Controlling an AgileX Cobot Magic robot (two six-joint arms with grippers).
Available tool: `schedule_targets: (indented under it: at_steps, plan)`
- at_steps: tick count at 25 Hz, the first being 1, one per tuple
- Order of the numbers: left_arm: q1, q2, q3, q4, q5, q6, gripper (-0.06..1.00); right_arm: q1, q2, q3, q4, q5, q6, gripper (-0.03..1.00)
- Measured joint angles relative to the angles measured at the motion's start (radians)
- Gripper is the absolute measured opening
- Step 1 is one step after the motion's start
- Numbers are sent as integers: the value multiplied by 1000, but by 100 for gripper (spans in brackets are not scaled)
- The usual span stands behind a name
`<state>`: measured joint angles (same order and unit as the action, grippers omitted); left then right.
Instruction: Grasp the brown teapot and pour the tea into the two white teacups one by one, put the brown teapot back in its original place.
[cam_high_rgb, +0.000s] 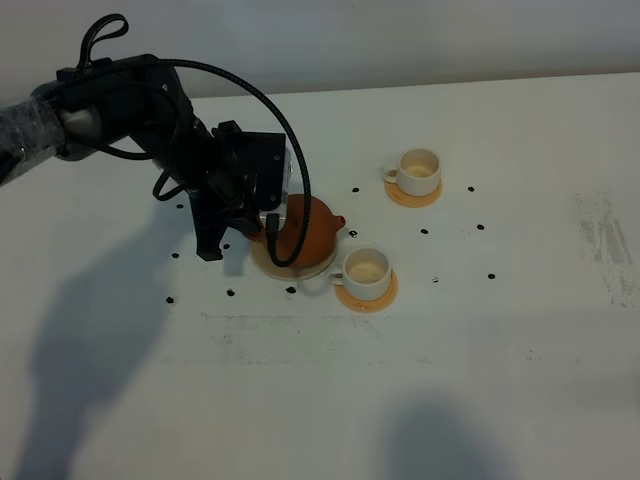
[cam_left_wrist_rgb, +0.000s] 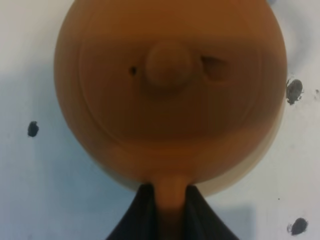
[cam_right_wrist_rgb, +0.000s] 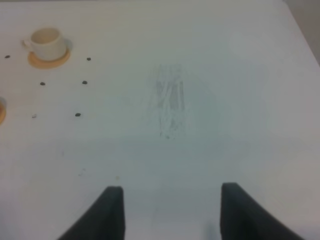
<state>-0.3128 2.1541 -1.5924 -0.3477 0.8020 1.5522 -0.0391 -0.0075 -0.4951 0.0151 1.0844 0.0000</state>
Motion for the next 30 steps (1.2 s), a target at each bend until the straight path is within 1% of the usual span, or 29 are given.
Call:
schedule_targets:
  at_steps: [14,21,24,30]
  plan:
    - [-2,-98,-1,-4,23,0,10,0,0,0,0,0,0,45]
    - [-4,-116,-99,-5,80,1,10,0,0,0,2,0,0,45]
    - [-13,-116,-120,-2,87,1,10,0,0,0,3,0,0,45]
    - [-45,-116,-122,75,86,20,10,0,0,0,3,0,0,45]
